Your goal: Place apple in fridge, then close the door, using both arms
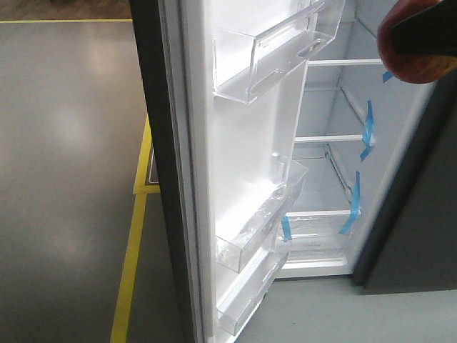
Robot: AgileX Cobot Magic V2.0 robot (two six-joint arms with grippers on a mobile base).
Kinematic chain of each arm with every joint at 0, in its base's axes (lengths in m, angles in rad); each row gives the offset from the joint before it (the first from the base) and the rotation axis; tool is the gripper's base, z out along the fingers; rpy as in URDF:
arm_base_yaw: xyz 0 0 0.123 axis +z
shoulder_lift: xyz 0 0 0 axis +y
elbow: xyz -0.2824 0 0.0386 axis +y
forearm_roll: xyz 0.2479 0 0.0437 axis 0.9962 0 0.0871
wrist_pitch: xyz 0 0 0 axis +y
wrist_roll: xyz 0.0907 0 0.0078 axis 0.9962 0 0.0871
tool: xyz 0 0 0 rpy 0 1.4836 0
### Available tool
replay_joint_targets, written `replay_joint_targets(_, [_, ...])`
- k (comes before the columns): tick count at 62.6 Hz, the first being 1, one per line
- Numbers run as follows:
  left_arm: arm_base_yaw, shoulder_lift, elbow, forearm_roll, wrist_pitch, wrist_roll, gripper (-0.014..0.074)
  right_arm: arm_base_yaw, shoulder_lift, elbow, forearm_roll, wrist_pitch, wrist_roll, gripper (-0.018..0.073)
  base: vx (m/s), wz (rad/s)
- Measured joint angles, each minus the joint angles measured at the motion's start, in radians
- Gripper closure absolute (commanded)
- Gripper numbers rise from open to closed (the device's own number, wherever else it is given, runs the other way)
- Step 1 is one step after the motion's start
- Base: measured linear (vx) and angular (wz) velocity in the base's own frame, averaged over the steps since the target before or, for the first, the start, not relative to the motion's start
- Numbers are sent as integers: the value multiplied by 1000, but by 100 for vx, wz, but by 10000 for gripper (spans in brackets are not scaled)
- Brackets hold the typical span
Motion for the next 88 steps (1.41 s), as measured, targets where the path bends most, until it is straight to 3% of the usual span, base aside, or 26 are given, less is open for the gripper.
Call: replay_joint_targets(88, [0,0,0,0,0,0,603,0,0,0,0,0,0,566,2,-1])
